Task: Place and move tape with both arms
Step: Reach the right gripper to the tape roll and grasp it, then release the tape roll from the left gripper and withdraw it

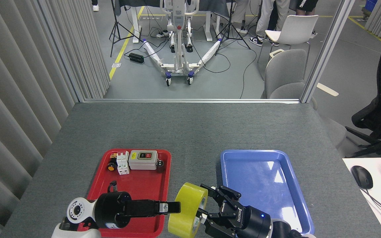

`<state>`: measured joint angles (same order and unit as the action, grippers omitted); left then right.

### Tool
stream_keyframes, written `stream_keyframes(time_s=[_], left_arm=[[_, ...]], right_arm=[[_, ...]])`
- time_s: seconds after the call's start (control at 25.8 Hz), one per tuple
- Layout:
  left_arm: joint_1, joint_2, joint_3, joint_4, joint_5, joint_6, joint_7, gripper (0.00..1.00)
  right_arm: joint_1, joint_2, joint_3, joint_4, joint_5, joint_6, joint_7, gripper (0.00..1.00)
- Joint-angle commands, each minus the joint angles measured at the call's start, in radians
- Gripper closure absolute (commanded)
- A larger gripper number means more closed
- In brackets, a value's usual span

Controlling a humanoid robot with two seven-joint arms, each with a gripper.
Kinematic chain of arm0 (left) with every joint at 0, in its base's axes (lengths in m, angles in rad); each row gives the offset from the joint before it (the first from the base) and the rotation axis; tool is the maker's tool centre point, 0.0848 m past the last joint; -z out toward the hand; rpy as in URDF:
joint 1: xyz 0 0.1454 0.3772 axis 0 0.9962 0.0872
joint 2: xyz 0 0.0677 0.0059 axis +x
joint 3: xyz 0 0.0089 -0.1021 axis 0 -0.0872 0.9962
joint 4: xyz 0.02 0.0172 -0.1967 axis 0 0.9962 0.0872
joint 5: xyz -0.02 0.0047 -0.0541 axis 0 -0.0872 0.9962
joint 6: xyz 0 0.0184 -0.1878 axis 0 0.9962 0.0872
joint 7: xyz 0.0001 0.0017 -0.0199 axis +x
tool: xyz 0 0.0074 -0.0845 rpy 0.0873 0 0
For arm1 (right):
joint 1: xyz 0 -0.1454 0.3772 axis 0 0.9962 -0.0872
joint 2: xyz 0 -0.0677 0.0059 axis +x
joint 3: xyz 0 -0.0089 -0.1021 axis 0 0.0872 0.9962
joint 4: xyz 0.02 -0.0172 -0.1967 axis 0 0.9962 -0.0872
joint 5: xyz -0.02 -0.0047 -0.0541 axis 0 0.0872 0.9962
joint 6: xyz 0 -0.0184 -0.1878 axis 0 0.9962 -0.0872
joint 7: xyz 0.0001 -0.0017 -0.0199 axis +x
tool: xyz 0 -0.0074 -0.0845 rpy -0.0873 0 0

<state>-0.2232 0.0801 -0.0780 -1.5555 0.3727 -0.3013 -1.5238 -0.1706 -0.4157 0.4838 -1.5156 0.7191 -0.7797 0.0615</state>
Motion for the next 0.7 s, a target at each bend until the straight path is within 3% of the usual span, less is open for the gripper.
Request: stream_keyframes(time_s=[0.0,0.23,0.66], left_arm=[[-0.001,0.000,0.001,0.000,0.000,-0.001,0.001,1.00],[0.001,0.000,0.006,0.002,0.000,-0.001,0.001,1.00],[-0.005,0.000,0.009,0.032,-0.001,-0.018,0.001,1.00]], right_arm=[[-0.010,0.008,0.009,0.011,0.000,0.000,0.008,0.31],[-0.010,0.018,0.009,0.014,0.000,-0.003,0.008,0.47],[-0.010,0.018,0.007,0.017,0.016,-0.003,0.008,0.65]])
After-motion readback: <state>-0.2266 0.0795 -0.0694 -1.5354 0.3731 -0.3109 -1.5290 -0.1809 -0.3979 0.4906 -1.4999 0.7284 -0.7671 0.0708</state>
